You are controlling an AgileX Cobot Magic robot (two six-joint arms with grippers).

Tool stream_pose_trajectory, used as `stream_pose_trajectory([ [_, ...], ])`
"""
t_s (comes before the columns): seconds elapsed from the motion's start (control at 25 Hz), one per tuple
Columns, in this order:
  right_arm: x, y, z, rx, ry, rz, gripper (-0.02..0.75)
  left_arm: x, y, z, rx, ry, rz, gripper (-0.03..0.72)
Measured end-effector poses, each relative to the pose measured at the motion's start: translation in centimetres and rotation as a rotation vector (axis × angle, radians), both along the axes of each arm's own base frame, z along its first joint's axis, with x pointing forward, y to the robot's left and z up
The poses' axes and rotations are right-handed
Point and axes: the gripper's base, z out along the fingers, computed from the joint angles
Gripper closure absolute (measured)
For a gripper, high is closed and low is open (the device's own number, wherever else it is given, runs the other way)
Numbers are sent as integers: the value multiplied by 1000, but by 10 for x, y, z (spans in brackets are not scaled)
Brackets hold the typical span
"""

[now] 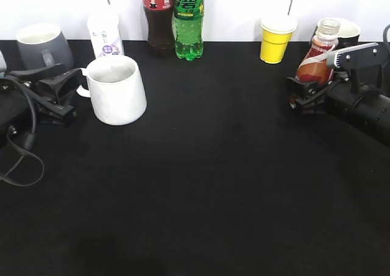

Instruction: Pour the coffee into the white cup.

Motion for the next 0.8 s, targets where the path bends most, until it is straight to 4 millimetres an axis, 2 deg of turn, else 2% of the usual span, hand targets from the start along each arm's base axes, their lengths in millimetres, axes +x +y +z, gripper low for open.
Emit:
stream_pose_trajectory([
  [0.32, 1, 0, -12, 46, -46, -9, 217, 0, 0, 0, 1, -1, -4, 412],
  [0.44, 1, 0, -14, 61, -24, -14, 122, 0, 0, 0, 1, -1, -4, 412],
  [0.6, -25, -8, -20, 61, 54, -69, 110, -1, 0, 0, 10, 11, -2, 412],
  [0.72, -55, -12, -19, 50, 118, -84, 110, -7, 4, 5, 104, 135, 23, 412],
  [0.8, -65, -15, -12, 37, 212, -111, 110, -14, 9, 14, 119, 223, 51, 412],
])
